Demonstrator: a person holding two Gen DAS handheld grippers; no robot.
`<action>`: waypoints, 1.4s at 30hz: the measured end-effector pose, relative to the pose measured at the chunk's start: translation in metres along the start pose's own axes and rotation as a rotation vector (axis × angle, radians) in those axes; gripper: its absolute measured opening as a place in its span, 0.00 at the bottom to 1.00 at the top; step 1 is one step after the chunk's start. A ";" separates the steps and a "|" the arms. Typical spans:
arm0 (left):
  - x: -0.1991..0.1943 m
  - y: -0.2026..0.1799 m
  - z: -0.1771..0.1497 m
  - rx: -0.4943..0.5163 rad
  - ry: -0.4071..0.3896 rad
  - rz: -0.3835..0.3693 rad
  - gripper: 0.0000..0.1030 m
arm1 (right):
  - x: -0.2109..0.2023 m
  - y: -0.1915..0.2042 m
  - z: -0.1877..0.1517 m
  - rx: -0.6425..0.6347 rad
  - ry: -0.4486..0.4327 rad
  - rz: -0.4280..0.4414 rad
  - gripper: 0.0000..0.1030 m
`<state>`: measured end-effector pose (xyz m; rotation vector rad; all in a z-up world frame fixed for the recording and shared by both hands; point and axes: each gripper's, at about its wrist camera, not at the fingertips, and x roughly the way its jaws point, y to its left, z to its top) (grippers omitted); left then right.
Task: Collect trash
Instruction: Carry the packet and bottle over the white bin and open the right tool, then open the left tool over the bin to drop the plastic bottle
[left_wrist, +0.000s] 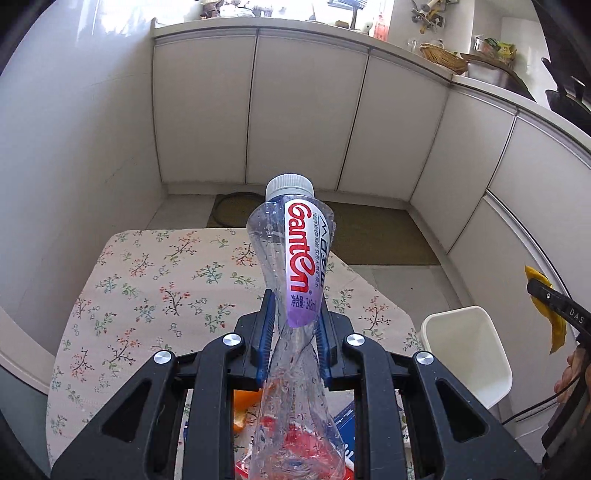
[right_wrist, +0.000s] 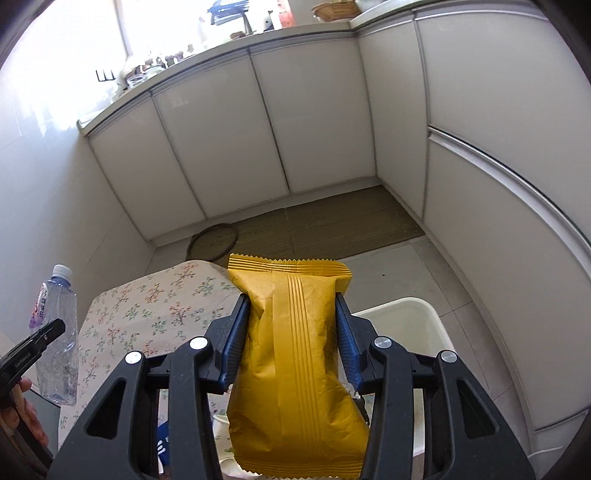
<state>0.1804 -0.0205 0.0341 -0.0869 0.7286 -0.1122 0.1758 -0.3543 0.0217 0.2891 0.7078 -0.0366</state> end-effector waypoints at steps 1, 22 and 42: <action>0.001 -0.004 -0.002 0.003 -0.001 -0.003 0.19 | 0.002 -0.007 0.000 0.010 0.006 -0.011 0.45; 0.029 -0.142 -0.013 0.061 -0.002 -0.229 0.19 | -0.036 -0.092 0.004 0.105 -0.081 -0.299 0.87; 0.096 -0.275 -0.014 0.108 0.185 -0.357 0.22 | -0.078 -0.172 0.003 0.295 -0.112 -0.335 0.87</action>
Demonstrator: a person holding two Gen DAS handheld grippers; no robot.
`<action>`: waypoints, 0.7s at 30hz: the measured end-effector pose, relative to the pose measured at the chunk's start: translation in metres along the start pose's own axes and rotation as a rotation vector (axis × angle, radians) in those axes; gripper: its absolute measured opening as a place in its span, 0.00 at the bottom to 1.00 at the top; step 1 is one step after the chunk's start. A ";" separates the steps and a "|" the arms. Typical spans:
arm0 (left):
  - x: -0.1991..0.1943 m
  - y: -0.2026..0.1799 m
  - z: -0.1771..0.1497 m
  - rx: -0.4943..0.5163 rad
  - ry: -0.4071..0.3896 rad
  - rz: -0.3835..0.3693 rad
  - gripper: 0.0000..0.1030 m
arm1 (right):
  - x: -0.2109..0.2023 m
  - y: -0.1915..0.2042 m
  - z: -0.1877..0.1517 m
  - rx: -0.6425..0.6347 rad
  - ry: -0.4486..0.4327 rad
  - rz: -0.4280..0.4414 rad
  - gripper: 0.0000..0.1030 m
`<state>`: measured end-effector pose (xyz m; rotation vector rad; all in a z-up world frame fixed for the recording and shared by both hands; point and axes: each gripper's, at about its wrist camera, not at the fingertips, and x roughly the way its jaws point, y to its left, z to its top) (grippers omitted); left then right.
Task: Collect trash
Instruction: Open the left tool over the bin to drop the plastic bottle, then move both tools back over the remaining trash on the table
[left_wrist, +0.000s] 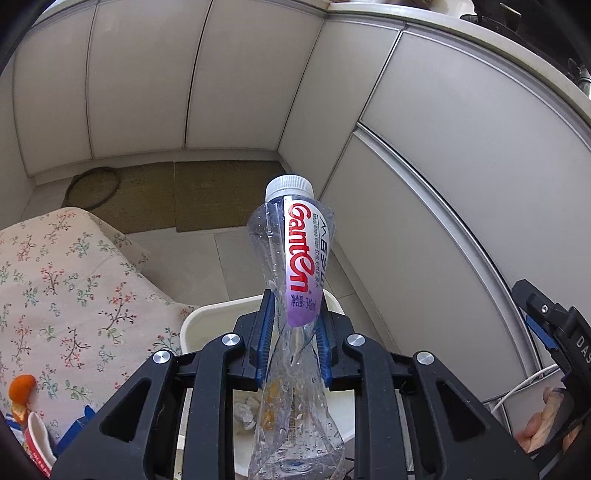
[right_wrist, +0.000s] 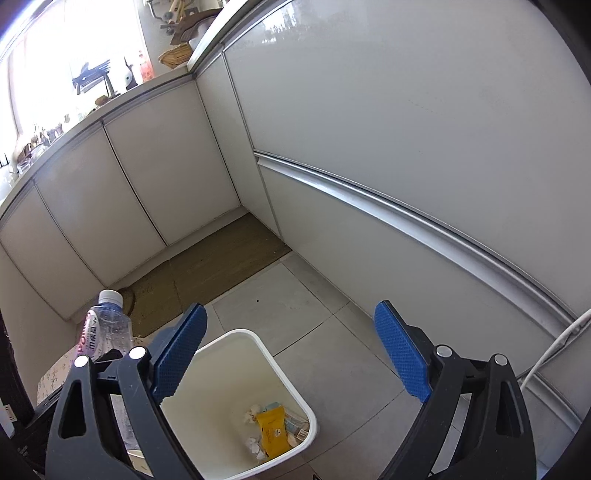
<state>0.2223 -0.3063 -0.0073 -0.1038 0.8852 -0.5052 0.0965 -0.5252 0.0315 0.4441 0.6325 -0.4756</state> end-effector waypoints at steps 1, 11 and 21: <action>0.006 -0.002 0.002 -0.002 0.015 0.001 0.24 | 0.000 -0.002 0.000 0.005 0.002 -0.002 0.87; -0.003 0.000 -0.007 0.022 0.002 0.104 0.69 | 0.000 0.013 -0.007 -0.029 0.013 0.017 0.87; -0.048 0.035 -0.019 0.018 -0.055 0.241 0.89 | -0.009 0.063 -0.032 -0.148 0.009 0.053 0.87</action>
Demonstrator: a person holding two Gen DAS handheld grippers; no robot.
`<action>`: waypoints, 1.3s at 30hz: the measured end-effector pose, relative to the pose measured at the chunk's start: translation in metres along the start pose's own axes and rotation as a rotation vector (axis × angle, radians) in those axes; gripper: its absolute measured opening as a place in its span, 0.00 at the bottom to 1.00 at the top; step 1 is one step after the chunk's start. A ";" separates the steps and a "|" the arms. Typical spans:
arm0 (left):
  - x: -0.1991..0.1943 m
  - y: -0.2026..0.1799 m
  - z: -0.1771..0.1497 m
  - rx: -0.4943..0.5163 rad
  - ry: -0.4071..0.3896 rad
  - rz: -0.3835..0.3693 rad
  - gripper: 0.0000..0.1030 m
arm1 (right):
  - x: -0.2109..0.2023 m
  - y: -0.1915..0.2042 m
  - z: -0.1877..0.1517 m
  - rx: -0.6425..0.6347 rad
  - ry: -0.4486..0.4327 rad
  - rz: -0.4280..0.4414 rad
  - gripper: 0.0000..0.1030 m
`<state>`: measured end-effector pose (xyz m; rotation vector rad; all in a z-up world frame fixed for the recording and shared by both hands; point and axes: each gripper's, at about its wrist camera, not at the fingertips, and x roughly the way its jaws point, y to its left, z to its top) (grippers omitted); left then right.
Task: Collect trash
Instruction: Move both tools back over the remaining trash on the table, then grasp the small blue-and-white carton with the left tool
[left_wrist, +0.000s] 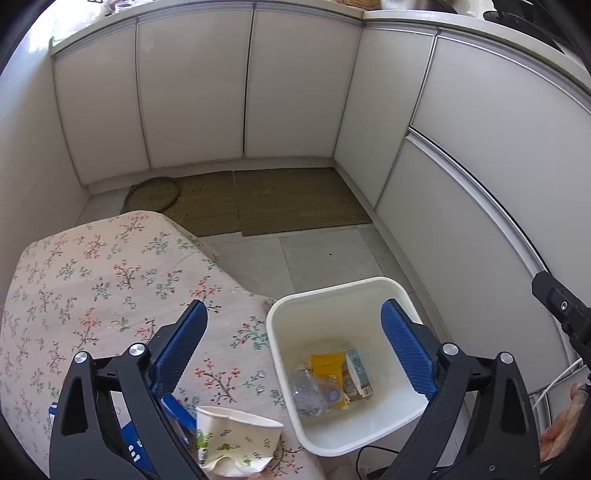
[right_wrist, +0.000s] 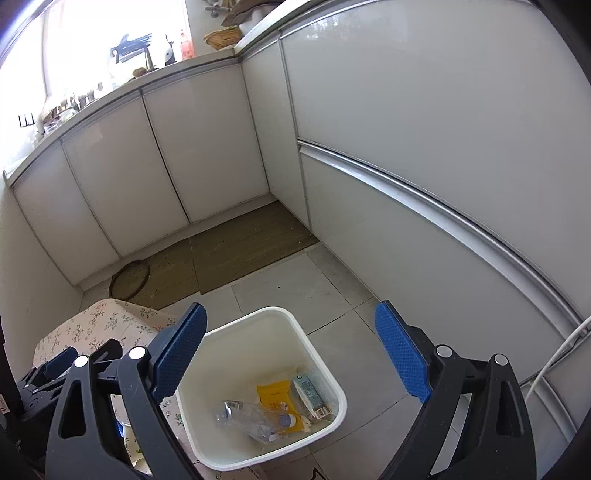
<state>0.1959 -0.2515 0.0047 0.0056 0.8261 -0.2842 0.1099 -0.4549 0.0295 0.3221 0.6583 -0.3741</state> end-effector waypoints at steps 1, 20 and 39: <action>-0.004 0.006 -0.002 -0.002 -0.008 0.013 0.89 | 0.000 0.007 -0.003 -0.017 0.001 0.005 0.87; -0.057 0.145 -0.052 -0.099 0.016 0.199 0.92 | -0.012 0.154 -0.070 -0.337 0.039 0.152 0.87; -0.070 0.287 -0.120 -0.316 0.197 0.327 0.92 | -0.021 0.277 -0.135 -0.578 0.080 0.277 0.87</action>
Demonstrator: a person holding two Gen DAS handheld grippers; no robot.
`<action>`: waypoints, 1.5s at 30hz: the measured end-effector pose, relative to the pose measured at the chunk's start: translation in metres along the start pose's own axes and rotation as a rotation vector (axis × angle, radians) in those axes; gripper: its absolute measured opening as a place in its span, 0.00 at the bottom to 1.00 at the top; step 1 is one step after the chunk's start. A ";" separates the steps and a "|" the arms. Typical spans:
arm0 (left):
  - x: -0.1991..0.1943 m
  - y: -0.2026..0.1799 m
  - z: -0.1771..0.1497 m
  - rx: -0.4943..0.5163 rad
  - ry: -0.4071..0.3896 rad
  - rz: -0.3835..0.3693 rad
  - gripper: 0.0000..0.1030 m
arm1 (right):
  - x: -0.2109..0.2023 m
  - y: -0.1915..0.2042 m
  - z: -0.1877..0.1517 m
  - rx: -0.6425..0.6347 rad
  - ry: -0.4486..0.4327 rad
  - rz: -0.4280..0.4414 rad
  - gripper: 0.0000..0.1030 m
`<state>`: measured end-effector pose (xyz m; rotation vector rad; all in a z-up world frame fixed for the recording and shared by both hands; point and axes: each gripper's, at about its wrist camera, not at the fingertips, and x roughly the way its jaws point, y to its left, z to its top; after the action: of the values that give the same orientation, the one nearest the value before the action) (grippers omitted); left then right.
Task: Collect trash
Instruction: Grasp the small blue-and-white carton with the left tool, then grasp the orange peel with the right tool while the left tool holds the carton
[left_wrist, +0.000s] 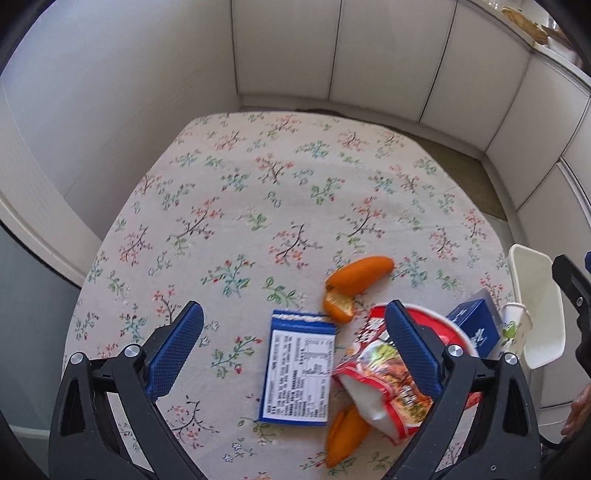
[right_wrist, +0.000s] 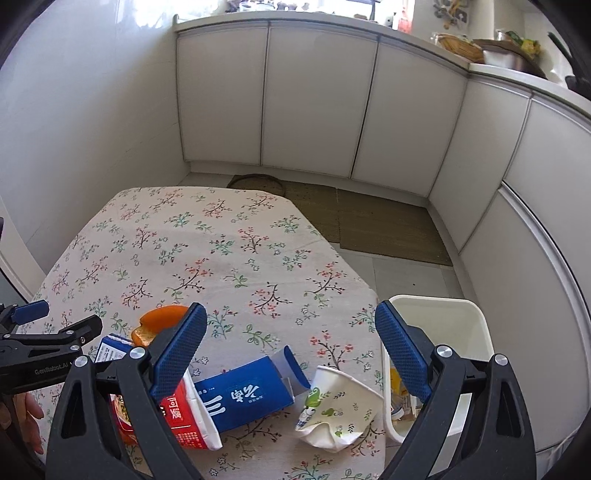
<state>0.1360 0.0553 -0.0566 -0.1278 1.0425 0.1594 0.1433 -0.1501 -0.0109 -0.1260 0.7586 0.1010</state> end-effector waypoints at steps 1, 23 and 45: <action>0.006 0.005 -0.003 -0.006 0.033 0.004 0.92 | 0.001 0.005 -0.001 -0.012 0.003 0.001 0.87; 0.082 0.011 -0.025 -0.019 0.342 -0.052 0.65 | 0.025 0.018 0.000 -0.037 0.080 0.030 0.87; -0.004 0.081 0.013 -0.122 0.049 -0.054 0.51 | 0.136 0.085 0.002 0.104 0.504 0.298 0.87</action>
<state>0.1293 0.1367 -0.0494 -0.2710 1.0768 0.1714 0.2318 -0.0598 -0.1099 0.0659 1.2815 0.3202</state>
